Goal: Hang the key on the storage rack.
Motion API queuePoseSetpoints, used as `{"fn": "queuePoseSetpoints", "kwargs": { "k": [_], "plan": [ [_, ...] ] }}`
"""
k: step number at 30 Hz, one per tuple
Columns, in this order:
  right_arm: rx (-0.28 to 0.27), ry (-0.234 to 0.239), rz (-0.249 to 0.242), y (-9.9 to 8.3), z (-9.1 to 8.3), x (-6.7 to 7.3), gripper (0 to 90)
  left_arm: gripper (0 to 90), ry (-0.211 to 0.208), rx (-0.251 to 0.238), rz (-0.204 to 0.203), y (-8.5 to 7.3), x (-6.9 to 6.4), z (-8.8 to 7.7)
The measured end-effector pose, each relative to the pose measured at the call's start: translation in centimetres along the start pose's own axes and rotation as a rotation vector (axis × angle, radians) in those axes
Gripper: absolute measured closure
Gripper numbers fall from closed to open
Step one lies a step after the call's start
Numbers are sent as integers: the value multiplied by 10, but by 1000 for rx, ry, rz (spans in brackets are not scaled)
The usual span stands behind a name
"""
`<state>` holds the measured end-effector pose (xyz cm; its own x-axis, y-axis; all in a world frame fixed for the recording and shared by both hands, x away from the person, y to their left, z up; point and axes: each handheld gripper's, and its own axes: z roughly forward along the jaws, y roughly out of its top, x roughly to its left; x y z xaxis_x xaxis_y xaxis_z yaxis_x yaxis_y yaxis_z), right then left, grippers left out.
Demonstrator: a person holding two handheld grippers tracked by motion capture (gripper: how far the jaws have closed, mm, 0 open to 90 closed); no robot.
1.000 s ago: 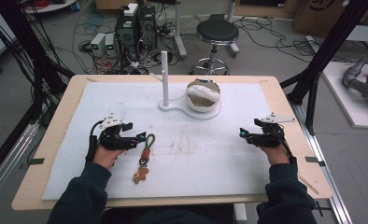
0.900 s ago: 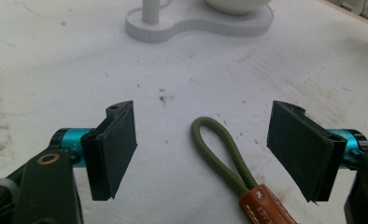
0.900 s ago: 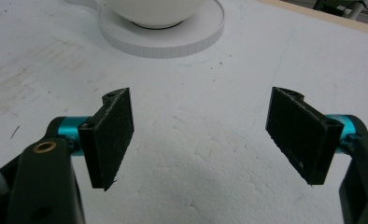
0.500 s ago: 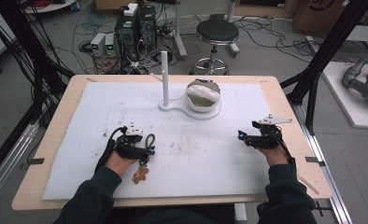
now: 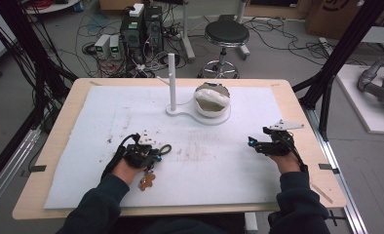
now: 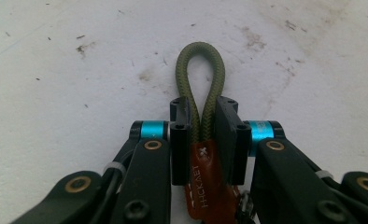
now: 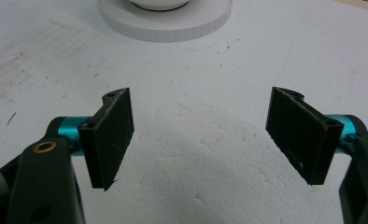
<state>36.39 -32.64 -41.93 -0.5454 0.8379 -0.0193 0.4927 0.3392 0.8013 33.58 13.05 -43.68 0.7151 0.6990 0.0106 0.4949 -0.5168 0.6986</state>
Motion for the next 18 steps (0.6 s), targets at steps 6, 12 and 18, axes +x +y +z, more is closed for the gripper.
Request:
{"fn": "queuePoseSetpoints", "kwargs": {
  "k": [6, 12, 18],
  "plan": [
    [-4, 1, 4, 0, 0, -1, 236, 771, -16, -108, -73, 3, 9, -10],
    [-14, -2, 6, 0, -2, -1, 237, 775, -1, -271, -110, 6, 21, -34],
    [-27, 5, 19, 0, -4, 0, 237, 775, 31, -423, -147, 12, 42, -65]
  ]
}}
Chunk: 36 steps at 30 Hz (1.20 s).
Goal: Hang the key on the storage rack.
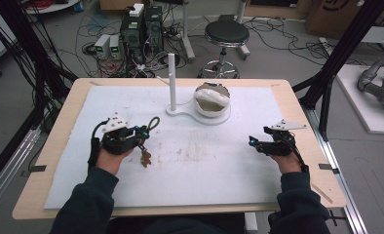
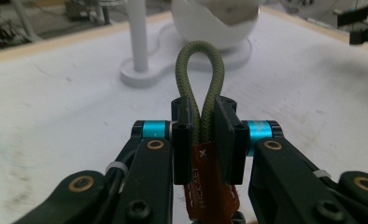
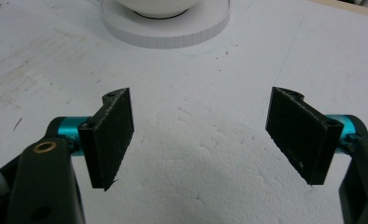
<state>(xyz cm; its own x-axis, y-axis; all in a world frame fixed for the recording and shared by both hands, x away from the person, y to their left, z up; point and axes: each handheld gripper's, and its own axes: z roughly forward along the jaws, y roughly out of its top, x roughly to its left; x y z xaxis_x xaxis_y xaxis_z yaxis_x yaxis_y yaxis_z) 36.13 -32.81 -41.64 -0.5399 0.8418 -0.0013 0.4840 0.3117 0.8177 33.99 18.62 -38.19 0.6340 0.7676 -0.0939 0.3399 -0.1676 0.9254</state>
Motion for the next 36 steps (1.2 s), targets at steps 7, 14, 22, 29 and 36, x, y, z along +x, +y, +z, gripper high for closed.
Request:
{"fn": "queuePoseSetpoints", "kwargs": {
  "k": [7, 14, 22, 29, 36],
  "plan": [
    [-14, 5, 8, 1, 1, -1, 236, 776, 9, -122, -14, 43, 11, -13],
    [-13, 10, -1, 2, 1, 2, 244, 776, -1, -175, 63, 93, 0, 0],
    [-18, 6, 3, 1, 0, 2, 243, 776, 17, -117, 95, 117, -2, 36],
    [-15, 10, -3, 1, 0, 1, 243, 776, 95, -15, 118, 122, 2, 66],
    [-11, 12, 3, 0, 0, 0, 243, 776, 116, 37, 125, 117, 1, 83]
  ]
}}
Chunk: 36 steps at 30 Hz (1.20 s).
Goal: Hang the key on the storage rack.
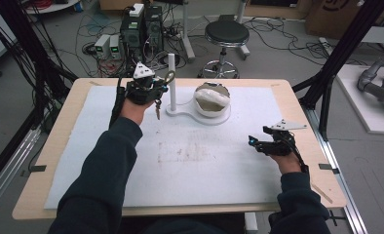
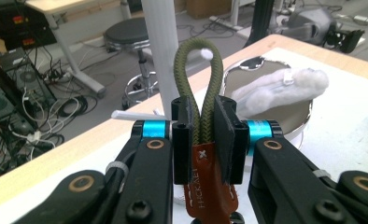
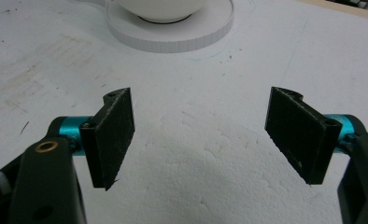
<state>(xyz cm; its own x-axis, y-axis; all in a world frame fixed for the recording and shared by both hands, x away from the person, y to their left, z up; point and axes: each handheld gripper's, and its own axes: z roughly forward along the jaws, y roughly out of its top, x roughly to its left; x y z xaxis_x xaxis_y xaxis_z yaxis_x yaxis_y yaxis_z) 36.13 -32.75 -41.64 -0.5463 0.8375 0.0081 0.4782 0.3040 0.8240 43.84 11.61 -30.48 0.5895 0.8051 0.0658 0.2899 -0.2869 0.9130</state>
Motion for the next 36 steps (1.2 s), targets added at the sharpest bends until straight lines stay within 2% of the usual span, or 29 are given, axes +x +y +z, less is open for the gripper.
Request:
{"fn": "queuePoseSetpoints", "kwargs": {
  "k": [3, 6, 7, 8, 10, 12, 13, 17, 18, 21, 29, 33, 34, 36],
  "plan": [
    [-3, 2, -9, 0, 0, 0, 243, 776, 7, 21, -12, -3, 1, 6],
    [1, 3, -5, 0, 1, 1, 243, 762, 0, 22, -56, -8, 2, 11],
    [1, 3, -4, 0, 1, 1, 243, 731, 2, 17, -65, -11, 2, 12],
    [1, 4, -4, 0, 1, 1, 243, 659, 1, 20, -74, -13, 2, 13],
    [0, 4, -6, 0, 0, 1, 243, 597, -10, 14, -100, -20, 4, 14],
    [0, 3, -8, 0, 0, 0, 243, 508, -23, 27, -141, -26, 8, 14],
    [1, 4, -6, 0, 0, 0, 243, 421, -39, 31, -163, -30, 11, 14],
    [5, 6, -3, 0, 0, 1, 243, 355, -50, 12, -215, -45, 21, 9],
    [4, 7, -6, 0, 1, 1, 243, 292, -55, 8, -225, -48, 23, 7],
    [5, 6, -9, 0, 1, 1, 243, 246, -69, -30, -228, -58, 27, -2],
    [6, 11, -14, 0, 2, 3, 243, 237, -97, -117, -210, -72, 36, -26],
    [-5, 25, -23, 0, 2, 4, 242, 237, -115, -148, -182, -81, 35, -41],
    [-5, 28, -23, 0, 2, 5, 242, 237, -109, -158, -160, -85, 34, -46],
    [-6, 31, -26, 1, 2, 5, 238, 237, -101, -176, -143, -92, 33, -55]
  ]
}}
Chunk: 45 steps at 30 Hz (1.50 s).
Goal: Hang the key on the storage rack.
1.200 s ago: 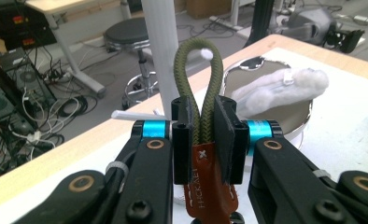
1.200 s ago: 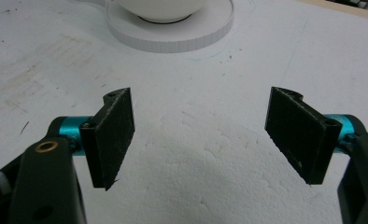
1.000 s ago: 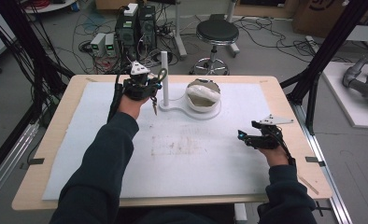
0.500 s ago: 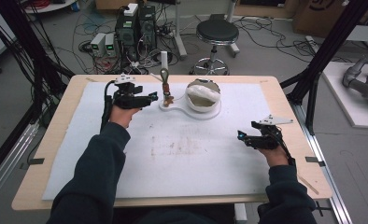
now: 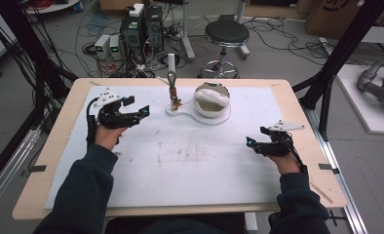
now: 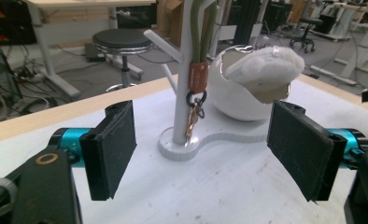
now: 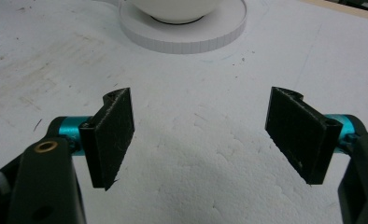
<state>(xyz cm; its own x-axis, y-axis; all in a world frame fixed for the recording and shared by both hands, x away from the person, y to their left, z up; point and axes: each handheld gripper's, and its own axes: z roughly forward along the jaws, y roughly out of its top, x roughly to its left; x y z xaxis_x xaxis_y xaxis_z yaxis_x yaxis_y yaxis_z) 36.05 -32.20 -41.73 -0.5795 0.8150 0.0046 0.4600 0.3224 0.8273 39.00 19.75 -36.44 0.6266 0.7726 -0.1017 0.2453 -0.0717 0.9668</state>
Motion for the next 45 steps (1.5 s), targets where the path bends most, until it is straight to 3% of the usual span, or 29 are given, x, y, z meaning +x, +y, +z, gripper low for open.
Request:
{"fn": "queuePoseSetpoints", "kwargs": {
  "k": [12, 16, 30, 45],
  "plan": [
    [-5, 9, -5, 1, 2, 1, 230, 213, 66, -38, -56, -41, 6, -44],
    [3, 9, -3, 0, 4, 1, 220, 186, 82, -4, -65, -53, 5, -46],
    [-14, 2, -14, 1, 0, 3, 205, 186, 73, -4, -45, -57, -4, -43],
    [-28, -8, -13, 3, -3, 6, 205, 187, 76, 1, -55, -60, -1, -47]
  ]
}}
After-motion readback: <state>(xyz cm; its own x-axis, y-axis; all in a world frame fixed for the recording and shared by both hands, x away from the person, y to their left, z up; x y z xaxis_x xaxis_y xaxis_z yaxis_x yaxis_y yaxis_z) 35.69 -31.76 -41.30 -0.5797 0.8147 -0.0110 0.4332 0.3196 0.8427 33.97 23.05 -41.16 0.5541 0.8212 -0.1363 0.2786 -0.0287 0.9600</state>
